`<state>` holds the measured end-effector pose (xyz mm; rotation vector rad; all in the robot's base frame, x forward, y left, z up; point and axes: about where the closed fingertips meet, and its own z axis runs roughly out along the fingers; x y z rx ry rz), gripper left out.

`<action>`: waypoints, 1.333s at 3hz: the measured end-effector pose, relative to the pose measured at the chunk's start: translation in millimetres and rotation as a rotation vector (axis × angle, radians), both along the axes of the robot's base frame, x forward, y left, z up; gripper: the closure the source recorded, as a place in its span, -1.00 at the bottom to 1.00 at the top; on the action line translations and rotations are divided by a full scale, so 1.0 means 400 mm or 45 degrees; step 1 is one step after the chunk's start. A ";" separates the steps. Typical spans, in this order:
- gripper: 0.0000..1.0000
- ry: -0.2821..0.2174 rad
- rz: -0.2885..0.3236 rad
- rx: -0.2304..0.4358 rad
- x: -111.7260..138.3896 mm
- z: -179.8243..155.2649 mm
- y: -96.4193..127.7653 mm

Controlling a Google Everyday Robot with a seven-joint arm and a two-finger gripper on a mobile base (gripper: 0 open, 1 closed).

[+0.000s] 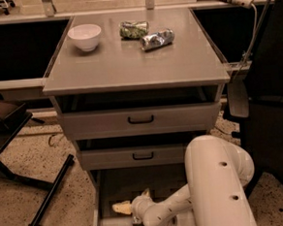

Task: Pick 7up can from bottom drawer and place on counter

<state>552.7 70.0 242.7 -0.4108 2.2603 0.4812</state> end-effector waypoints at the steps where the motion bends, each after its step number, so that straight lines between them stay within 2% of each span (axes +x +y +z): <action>1: -1.00 0.070 -0.054 -0.006 0.003 -0.075 -0.023; 2: -1.00 0.142 -0.122 -0.017 0.000 -0.186 -0.067; 3: -1.00 0.188 -0.157 -0.038 -0.023 -0.259 -0.095; 4: -1.00 0.208 -0.144 -0.073 -0.078 -0.284 -0.101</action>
Offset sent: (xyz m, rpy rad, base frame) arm -0.0042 -0.0496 -0.1307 -0.0243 0.1847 -0.1626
